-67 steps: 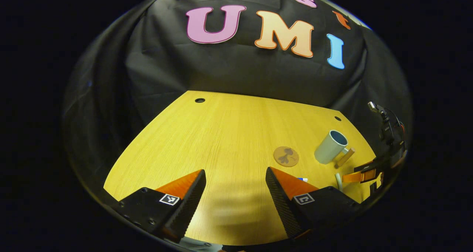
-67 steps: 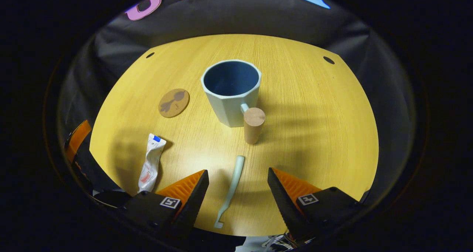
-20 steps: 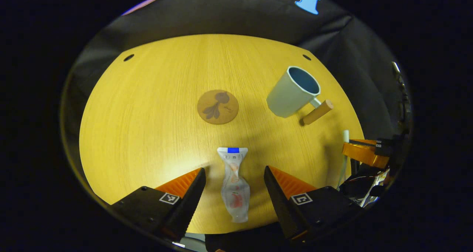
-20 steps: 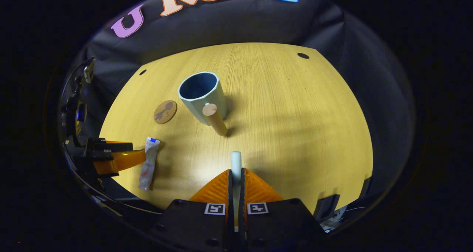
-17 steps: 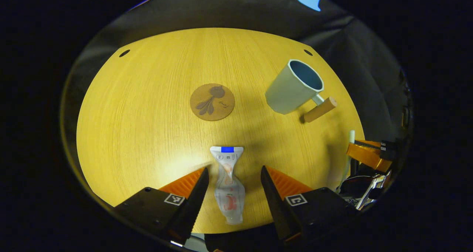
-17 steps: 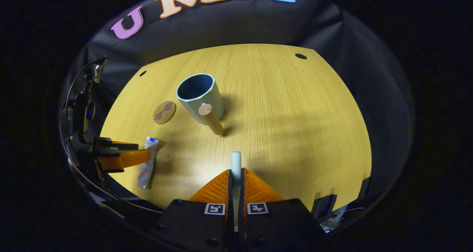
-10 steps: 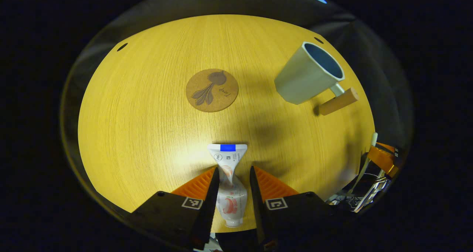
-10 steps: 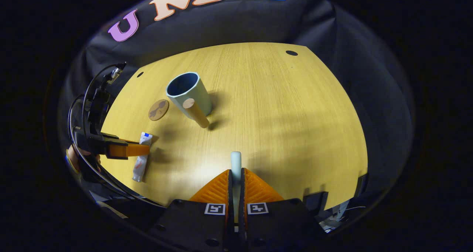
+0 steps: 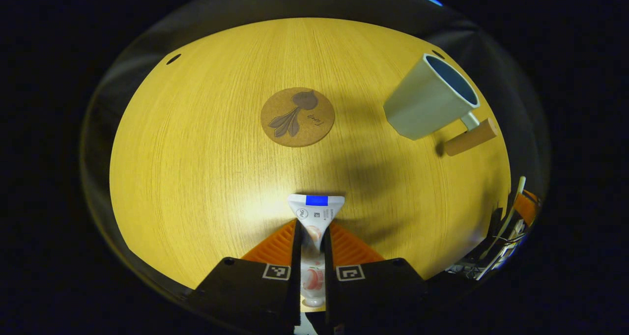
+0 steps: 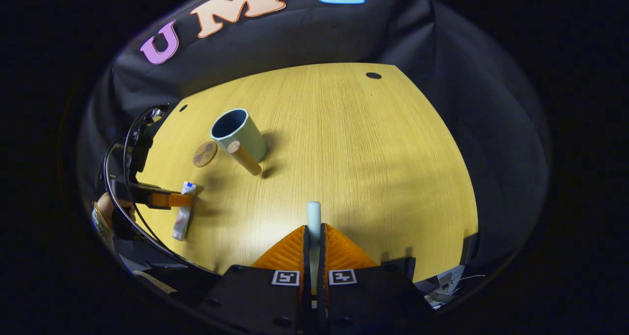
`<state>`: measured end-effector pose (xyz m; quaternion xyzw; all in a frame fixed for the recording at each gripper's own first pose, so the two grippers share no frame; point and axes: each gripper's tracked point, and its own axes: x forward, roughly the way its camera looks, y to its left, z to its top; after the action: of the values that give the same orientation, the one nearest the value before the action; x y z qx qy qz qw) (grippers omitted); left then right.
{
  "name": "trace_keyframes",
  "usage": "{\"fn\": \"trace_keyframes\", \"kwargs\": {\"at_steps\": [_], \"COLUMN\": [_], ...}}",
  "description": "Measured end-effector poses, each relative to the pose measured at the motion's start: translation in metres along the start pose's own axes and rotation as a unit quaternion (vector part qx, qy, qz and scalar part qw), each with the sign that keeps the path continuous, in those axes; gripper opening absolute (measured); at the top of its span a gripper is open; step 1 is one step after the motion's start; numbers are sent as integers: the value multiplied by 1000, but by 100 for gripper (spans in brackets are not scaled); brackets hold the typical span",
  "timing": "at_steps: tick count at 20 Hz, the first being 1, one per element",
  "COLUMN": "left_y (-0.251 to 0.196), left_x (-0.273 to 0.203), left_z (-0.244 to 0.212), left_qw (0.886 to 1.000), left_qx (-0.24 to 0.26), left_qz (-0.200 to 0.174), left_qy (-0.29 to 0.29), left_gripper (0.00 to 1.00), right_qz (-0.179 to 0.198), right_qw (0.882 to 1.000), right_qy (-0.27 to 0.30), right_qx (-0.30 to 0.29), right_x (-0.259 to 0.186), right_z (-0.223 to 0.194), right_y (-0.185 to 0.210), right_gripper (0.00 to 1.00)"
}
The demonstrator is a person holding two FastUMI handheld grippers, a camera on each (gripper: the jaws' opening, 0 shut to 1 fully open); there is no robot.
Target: Put the toothbrush and toothpaste on the desktop into the cup, then pick up the cup and place it on the coaster on the desktop.
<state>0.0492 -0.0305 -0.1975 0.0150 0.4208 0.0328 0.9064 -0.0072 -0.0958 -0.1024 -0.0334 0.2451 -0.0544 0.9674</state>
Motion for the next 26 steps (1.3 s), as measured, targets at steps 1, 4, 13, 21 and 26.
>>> {"fn": "trace_keyframes", "kwargs": {"at_steps": [1, 4, 13, 21, 26], "left_y": [0, -7, -4, -16, -38], "left_x": [0, -2, -59, -132, -175], "left_z": [0, 3, 59, 113, 162], "left_qw": [1000, 999, 976, 946, 914], "left_qx": [0, -34, -108, -109, -100], "left_qz": [-2, -15, -105, -140, -186], "left_qy": [-7, -33, -160, -272, -347], "left_gripper": [17, 7, 5, 4, 4], "right_qz": [6, 23, 134, 212, 225], "right_qw": [1000, 999, 977, 947, 930], "right_qy": [-9, -25, -123, -202, -255], "right_qx": [2, 16, 110, 135, 138], "right_x": [-1, -3, -21, -23, 2], "right_z": [6, 25, 123, 207, 248], "right_y": [2, 8, 53, 87, 110], "right_gripper": [7, 7, 7, 7, 7]}}
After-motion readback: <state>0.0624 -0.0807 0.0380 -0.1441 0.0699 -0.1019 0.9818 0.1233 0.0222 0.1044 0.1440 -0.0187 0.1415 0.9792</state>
